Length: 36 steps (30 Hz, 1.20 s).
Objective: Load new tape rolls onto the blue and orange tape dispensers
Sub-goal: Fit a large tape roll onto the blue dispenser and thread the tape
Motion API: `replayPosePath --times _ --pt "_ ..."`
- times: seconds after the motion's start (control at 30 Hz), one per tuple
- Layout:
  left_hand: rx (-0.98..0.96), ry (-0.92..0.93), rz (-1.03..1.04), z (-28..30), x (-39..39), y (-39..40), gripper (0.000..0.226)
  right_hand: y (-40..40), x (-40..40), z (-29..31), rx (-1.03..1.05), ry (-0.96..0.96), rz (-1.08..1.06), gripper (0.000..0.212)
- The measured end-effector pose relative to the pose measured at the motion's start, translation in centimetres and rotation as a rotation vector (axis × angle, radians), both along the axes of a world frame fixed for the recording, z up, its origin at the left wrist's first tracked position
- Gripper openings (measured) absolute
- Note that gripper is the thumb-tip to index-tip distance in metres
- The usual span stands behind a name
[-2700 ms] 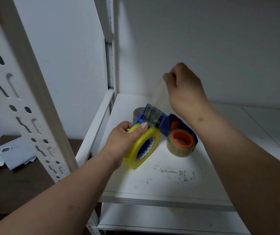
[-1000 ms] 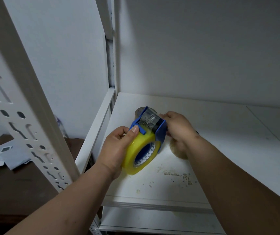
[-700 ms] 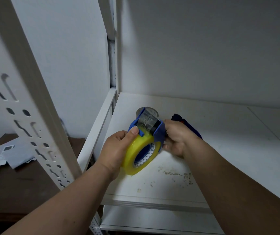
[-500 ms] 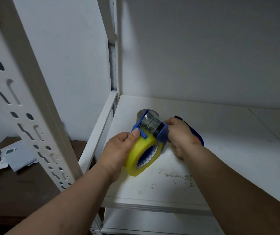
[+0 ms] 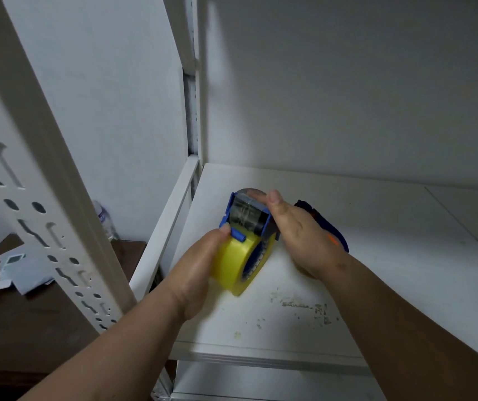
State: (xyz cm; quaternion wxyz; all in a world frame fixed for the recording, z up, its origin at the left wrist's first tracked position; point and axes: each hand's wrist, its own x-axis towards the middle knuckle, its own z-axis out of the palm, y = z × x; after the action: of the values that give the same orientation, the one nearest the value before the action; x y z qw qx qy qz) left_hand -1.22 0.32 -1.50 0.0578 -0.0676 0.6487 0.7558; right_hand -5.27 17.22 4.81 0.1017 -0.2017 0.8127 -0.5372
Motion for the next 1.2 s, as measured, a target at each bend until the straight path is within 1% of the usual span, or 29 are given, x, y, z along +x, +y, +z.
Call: replayPosePath --times 0.13,0.23,0.33,0.4,0.47,0.53,0.6,0.67,0.7,0.8,0.87,0.9,0.97,1.0,1.07,1.13,1.2 --pt "0.019 -0.093 0.112 0.9 -0.1 1.0 0.062 -0.3 0.2 0.2 0.077 0.044 0.068 0.067" --pt "-0.025 -0.071 0.258 0.3 0.1 1.8 0.065 -0.2 0.2 0.3 0.079 0.016 0.115 0.074" --pt "-0.073 -0.049 0.334 0.0 0.5 2.0 0.072 0.4 -0.2 -0.2 0.126 -0.07 0.084 0.07" --pt "-0.109 -0.04 0.344 0.0 0.7 1.9 0.086 0.7 -0.2 -0.2 0.172 -0.089 0.047 0.07" --pt "-0.144 -0.014 0.346 -0.1 0.9 2.0 0.091 0.6 0.2 0.3 0.114 -0.07 0.001 0.072" --pt "-0.166 0.008 0.356 -0.2 0.9 2.2 0.091 0.0 0.8 0.7 0.024 -0.005 0.051 0.073" --pt "-0.159 0.02 0.363 -0.4 0.9 2.0 0.087 -1.0 1.5 0.5 0.033 0.065 0.148 0.076" --pt "-0.134 0.021 0.351 -0.4 0.9 1.9 0.081 -1.6 1.8 0.0 0.07 0.125 0.195 0.078" --pt "-0.125 0.026 0.345 -0.4 1.0 1.8 0.078 -1.6 1.7 -0.2 0.083 0.123 0.2 0.078" --pt "-0.123 0.024 0.339 -0.4 1.1 1.9 0.085 -0.8 0.7 -0.2 0.159 0.037 0.161 0.081" --pt "-0.136 0.025 0.346 -0.3 1.1 1.9 0.087 0.0 0.0 -0.4 0.223 -0.015 0.122 0.079" --pt "-0.139 0.021 0.355 -0.3 1.1 1.9 0.086 0.2 -0.2 -0.5 0.231 -0.027 0.092 0.078" --pt "-0.137 0.01 0.36 -0.3 1.2 1.8 0.087 0.2 0.2 -0.5 0.158 -0.02 0.014 0.08" --pt "-0.142 0.014 0.358 -0.3 1.2 1.8 0.091 0.0 0.6 -0.5 0.105 0.009 0.011 0.079" --pt "-0.161 0.025 0.349 -0.3 1.1 1.8 0.095 -1.0 1.7 -0.4 0.074 0.117 0.116 0.065" --pt "-0.157 0.036 0.334 -0.2 1.1 1.9 0.086 -1.6 2.2 -0.5 0.121 0.215 0.198 0.055" --pt "-0.164 0.036 0.324 -0.1 1.0 1.9 0.081 -1.2 1.9 -0.3 0.143 0.199 0.182 0.059"
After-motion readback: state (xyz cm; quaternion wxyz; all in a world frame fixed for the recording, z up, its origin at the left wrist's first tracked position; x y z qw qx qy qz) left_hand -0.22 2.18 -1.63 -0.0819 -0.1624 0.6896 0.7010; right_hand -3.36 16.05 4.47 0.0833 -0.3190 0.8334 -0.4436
